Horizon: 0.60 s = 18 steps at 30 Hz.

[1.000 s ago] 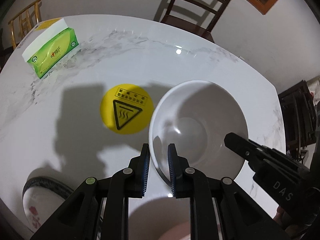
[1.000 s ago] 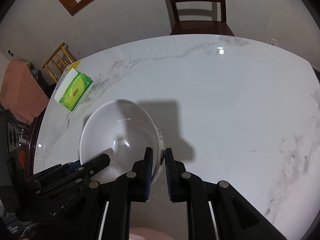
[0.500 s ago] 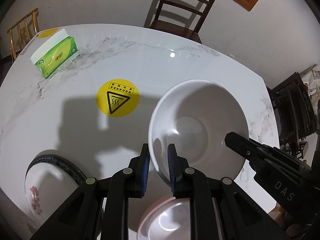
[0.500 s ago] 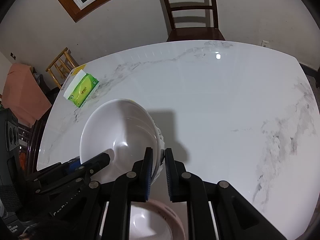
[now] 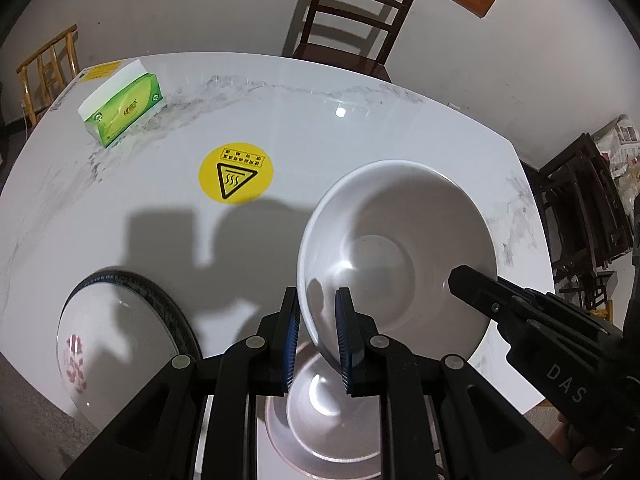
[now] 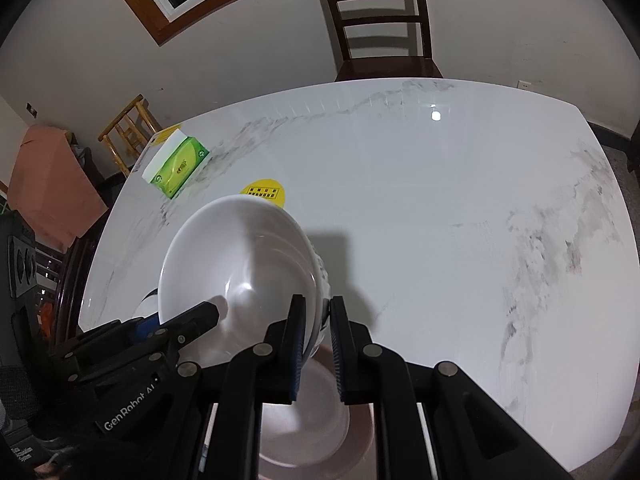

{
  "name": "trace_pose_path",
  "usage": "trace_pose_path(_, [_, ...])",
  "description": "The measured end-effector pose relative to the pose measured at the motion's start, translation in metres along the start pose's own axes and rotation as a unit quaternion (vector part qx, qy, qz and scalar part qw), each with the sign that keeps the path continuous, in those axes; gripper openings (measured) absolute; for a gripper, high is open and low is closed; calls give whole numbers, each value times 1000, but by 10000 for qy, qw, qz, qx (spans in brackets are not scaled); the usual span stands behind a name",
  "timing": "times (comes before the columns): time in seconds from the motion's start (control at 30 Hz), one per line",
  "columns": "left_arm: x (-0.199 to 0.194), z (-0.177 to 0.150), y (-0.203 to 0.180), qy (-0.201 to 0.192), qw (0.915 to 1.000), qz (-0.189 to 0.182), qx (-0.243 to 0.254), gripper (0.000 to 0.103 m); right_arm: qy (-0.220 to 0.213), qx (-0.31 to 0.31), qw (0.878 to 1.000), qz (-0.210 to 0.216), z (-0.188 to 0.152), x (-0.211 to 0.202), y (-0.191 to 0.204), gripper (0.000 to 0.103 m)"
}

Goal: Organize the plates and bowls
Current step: 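Carry the ribbed white bowl with the left gripper over the pink bowl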

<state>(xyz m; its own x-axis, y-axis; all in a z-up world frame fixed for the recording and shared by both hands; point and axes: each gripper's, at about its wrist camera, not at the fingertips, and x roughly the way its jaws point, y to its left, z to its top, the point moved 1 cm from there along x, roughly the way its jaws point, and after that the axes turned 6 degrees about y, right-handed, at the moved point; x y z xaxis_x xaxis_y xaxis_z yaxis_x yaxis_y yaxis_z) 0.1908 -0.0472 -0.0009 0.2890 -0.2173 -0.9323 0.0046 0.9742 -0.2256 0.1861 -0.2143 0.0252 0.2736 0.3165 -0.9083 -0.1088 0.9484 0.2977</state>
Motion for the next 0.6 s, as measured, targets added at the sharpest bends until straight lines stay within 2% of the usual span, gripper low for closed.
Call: trace_pose_path(0.6, [-21,-51,-7,-6,9999,-70,118,15,-41,-31,10000,-26,-51,-21,5,13])
